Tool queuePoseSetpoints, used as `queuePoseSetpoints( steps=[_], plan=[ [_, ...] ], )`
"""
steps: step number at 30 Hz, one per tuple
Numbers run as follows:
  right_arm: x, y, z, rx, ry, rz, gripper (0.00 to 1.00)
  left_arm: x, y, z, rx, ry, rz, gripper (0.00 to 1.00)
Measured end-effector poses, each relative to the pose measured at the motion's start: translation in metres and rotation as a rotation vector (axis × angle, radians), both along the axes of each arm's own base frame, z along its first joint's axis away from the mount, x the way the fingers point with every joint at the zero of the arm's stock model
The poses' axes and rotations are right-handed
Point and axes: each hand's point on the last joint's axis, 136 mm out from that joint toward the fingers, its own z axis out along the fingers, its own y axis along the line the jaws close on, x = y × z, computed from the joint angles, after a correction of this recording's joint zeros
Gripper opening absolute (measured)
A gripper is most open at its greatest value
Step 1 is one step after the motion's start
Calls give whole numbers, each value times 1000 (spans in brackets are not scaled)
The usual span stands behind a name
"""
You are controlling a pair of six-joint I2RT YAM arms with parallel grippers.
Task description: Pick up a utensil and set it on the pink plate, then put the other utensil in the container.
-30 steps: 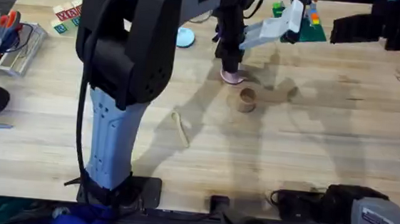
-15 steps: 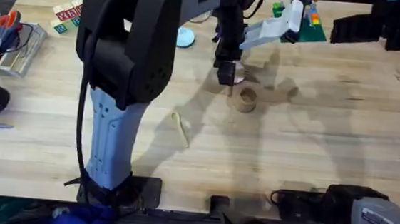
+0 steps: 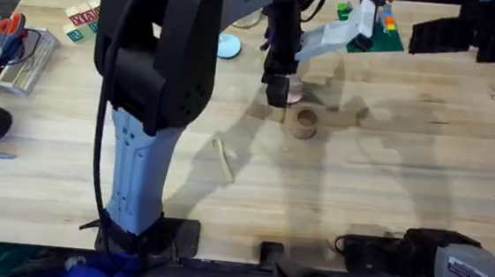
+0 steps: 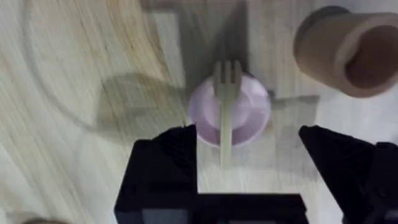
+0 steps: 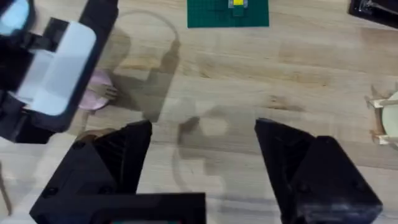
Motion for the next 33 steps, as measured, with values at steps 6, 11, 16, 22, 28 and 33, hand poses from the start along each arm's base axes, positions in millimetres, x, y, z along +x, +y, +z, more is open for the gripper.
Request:
queuePoseSetpoints(
  steps=[6,11,16,22,28,33],
  plan=[
    [0,0,0,-2,0,3,996,8,-1,32,-14,-24,7,994],
    [0,0,0,-2,0,3,996,18,8,54,-25,-44,36,993],
    [0,0,0,-15,-1,17,996,18,29,58,-6,-12,78,993],
    [0,0,0,-22,-1,26,996,23,69,89,-17,-30,167,993],
    [3,0,2,-25,-14,28,996,24,114,130,-64,-67,279,993],
    [7,0,7,-26,-41,28,996,22,142,152,-93,-93,353,993]
  ],
)
